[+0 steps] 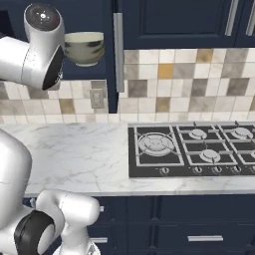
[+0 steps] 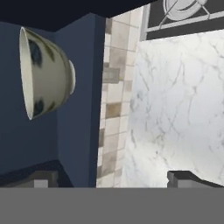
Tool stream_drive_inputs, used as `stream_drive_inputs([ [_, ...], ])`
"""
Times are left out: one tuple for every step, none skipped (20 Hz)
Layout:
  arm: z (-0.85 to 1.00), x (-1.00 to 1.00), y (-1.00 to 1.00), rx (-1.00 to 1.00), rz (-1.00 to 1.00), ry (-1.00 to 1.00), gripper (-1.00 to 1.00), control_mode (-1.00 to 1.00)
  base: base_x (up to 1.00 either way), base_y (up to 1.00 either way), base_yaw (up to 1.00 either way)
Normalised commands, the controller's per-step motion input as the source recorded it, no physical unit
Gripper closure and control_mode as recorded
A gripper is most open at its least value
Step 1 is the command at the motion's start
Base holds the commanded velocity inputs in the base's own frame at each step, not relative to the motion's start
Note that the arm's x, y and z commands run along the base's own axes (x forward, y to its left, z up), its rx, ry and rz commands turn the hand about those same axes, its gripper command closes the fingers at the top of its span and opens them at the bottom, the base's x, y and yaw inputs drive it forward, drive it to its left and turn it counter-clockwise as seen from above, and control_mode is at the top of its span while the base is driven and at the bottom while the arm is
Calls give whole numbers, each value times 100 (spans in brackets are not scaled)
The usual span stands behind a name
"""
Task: Take the smaller bowl and place it next to the appetizer plate on the dining counter , and place the larger bowl next to the plate with cooked food.
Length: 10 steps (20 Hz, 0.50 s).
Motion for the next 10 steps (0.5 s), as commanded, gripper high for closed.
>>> stream_drive_inputs([
  [0, 94, 0, -11, 4, -8, -100, -100, 0, 0, 0],
  [6, 99, 0, -11, 0, -5, -100, -100, 0, 0, 0],
  [9, 92, 0, -11, 0, -5, -100, -100, 0, 0, 0],
  [18, 84, 1, -11, 0, -2, -100, -100, 0, 0, 0],
  [24, 62, 0, -6, -7, 0, -100, -100, 0, 0, 0],
  [20, 60, 0, -6, -6, 0, -100, -100, 0, 0, 0],
  [15, 69, 6, -5, -4, 0, -100, -100, 0, 0, 0],
  [11, 80, 17, -3, -3, 0, -100, -100, 0, 0, 0],
  [6, 75, 22, 0, -3, 0, -100, -100, 0, 0, 0],
  [5, 66, 34, 0, 0, 0, -100, -100, 0, 0, 0],
])
